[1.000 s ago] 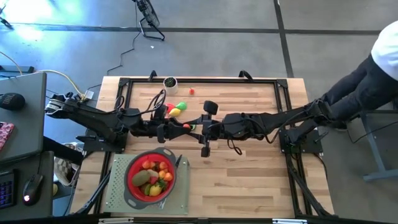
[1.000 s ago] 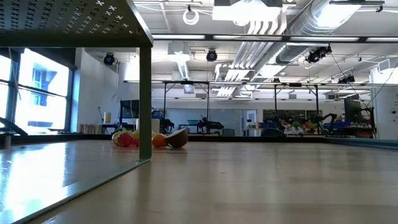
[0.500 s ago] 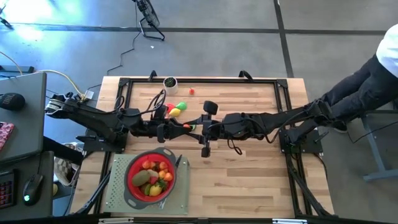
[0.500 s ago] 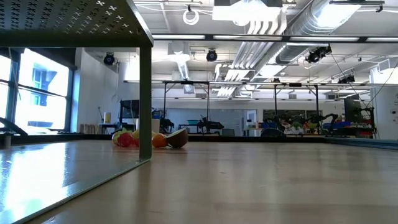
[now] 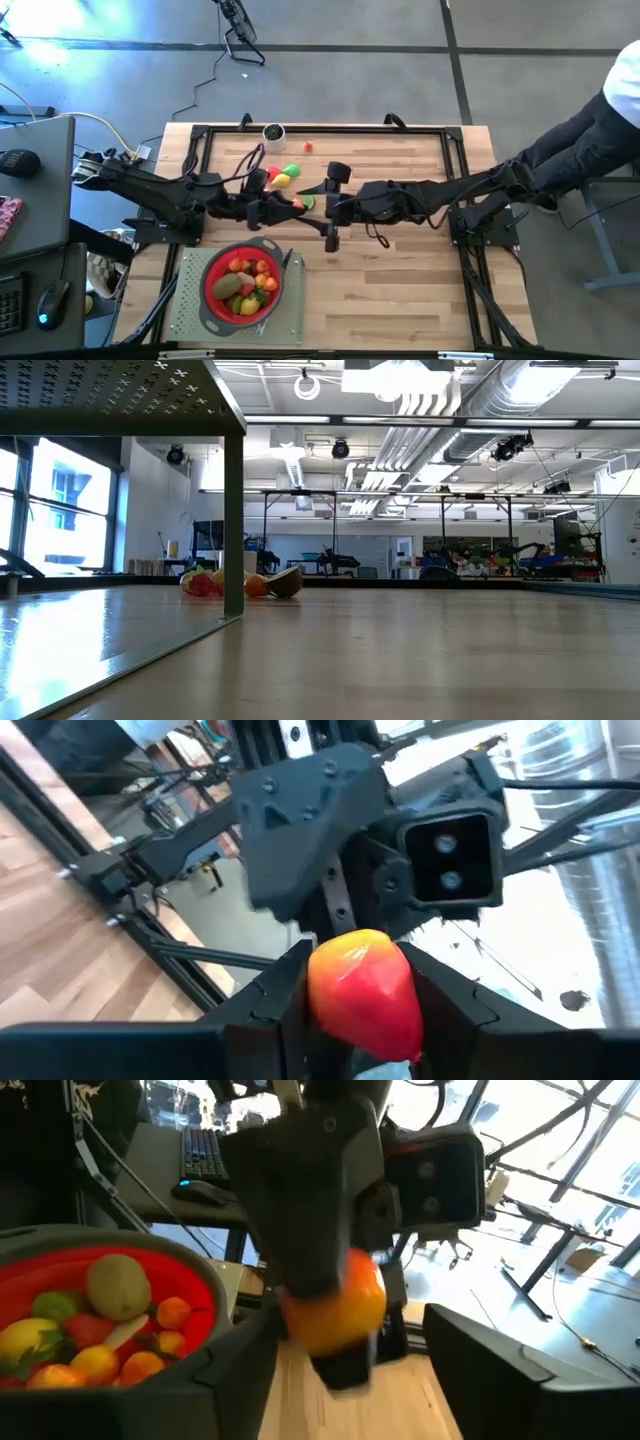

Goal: Pick & Place Fruit
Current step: Put the pear into the red strainer bowl on the shelf, then put the half kiwi into the red strainer bowl on the shelf

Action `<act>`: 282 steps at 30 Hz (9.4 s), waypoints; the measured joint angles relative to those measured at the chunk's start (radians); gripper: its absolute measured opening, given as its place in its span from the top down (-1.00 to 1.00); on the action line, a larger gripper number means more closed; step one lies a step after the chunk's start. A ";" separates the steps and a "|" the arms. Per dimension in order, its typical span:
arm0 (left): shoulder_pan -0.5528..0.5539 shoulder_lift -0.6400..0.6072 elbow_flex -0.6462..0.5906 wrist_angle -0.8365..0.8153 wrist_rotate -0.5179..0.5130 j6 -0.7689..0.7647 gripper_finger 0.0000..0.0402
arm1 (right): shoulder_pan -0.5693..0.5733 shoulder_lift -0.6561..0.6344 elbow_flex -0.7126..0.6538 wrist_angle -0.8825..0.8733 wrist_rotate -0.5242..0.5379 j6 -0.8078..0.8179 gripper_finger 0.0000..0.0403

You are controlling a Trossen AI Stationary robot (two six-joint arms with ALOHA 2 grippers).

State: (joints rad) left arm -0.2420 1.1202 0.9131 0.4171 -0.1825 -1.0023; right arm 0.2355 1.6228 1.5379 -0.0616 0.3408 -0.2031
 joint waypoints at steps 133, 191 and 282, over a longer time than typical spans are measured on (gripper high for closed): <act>-0.103 -0.230 0.305 -1.054 -0.028 0.226 0.52 | -0.213 -0.159 0.002 -0.367 0.160 0.203 -0.27; 0.576 -0.255 0.304 -1.191 -0.075 0.579 0.52 | -0.660 0.259 0.000 -0.534 -0.937 0.033 0.96; 0.576 -0.252 0.304 -1.209 -0.055 0.579 0.52 | -0.524 0.184 -0.001 -0.703 -0.523 -0.168 0.48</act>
State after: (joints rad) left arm 0.3336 0.8684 1.2175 -0.7914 -0.2371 -0.4232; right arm -0.2887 1.8069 1.5372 -0.7646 -0.1822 -0.3714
